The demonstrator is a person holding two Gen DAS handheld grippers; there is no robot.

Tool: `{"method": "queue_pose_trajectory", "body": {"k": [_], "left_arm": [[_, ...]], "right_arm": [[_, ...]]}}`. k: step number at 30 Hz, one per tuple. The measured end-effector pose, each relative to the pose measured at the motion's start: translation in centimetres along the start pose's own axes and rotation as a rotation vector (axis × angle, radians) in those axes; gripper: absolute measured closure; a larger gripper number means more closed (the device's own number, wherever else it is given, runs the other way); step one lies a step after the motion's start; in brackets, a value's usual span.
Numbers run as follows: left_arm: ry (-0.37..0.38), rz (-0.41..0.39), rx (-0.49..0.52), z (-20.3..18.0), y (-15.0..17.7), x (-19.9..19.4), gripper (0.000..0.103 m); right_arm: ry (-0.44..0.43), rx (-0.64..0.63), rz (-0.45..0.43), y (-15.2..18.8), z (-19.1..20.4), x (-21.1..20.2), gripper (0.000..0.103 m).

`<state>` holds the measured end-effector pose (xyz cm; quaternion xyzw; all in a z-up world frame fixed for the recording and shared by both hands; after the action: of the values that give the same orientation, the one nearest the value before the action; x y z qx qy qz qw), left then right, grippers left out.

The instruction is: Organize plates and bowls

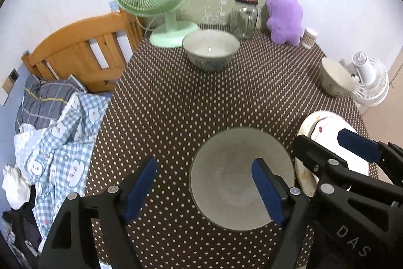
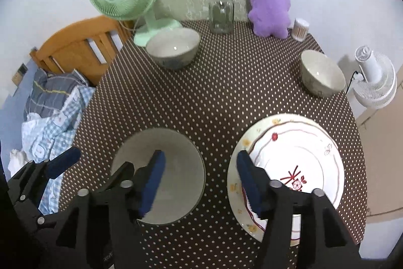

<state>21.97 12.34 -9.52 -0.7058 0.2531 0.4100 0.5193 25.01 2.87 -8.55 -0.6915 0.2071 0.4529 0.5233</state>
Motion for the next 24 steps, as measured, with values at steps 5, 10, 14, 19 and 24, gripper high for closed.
{"method": "queue_pose_trajectory", "body": {"k": [5, 10, 14, 19, 24], "left_arm": [[0.018, -0.038, -0.005, 0.0, -1.9, -1.2, 0.012], [0.034, -0.067, -0.009, 0.1, -3.9, -1.8, 0.011], [0.043, -0.103, -0.002, 0.2, -5.9, -2.2, 0.011], [0.033, -0.139, 0.004, 0.4, -8.4, -2.2, 0.011], [0.029, -0.156, -0.002, 0.5, -10.7, -1.3, 0.012]], "right_arm": [[0.009, -0.003, -0.042, -1.9, -0.2, -1.4, 0.022], [0.032, -0.004, -0.064, -3.9, -0.4, -2.0, 0.020], [0.050, 0.001, -0.100, -5.9, -0.4, -2.5, 0.020], [0.066, 0.007, -0.127, -8.3, -0.6, -2.5, 0.020], [0.078, 0.007, -0.146, -10.8, -0.6, -1.9, 0.020]]}}
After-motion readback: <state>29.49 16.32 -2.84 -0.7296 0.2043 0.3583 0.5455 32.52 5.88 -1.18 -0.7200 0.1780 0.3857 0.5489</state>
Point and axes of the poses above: each gripper's, at about its wrist camera, not at the fingertips, and x roughly the way its jaws point, z to its left, y to its underside, the point moved 10 cm from there along x, roughly the way its jaws point, and after that the axes turned 13 degrees about -x, right-handed, at the moved point
